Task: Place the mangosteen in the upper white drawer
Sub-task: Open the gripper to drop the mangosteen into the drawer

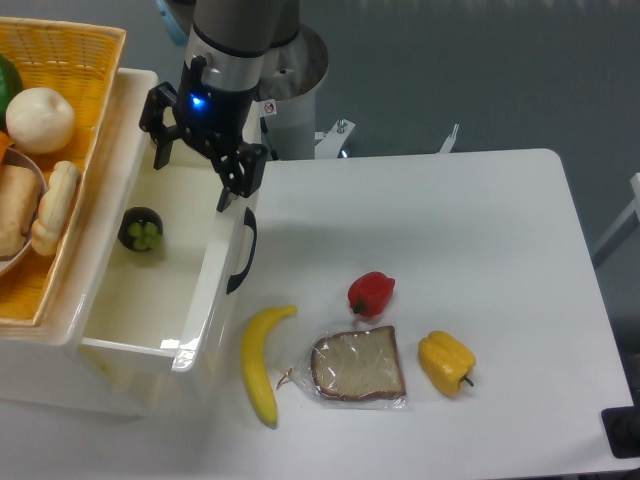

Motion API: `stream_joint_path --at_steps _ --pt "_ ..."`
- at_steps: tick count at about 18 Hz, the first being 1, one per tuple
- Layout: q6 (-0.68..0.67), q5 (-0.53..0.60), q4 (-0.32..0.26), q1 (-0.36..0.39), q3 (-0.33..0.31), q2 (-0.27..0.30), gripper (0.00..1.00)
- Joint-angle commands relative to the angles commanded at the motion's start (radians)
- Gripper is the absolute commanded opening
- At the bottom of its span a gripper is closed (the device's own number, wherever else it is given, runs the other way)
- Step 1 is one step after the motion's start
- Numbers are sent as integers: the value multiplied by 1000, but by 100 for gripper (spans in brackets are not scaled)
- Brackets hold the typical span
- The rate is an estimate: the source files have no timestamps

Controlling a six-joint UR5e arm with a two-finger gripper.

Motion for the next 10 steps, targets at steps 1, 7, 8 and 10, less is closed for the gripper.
stream_joint_path --at_steps 1,7,8,10 --pt "-2 24 0 17 5 -9 100" --pt "73 250 72 48 6 -67 100" --pt "74 282 75 49 8 -81 100" --pt "77 333 78 49 9 -88 100"
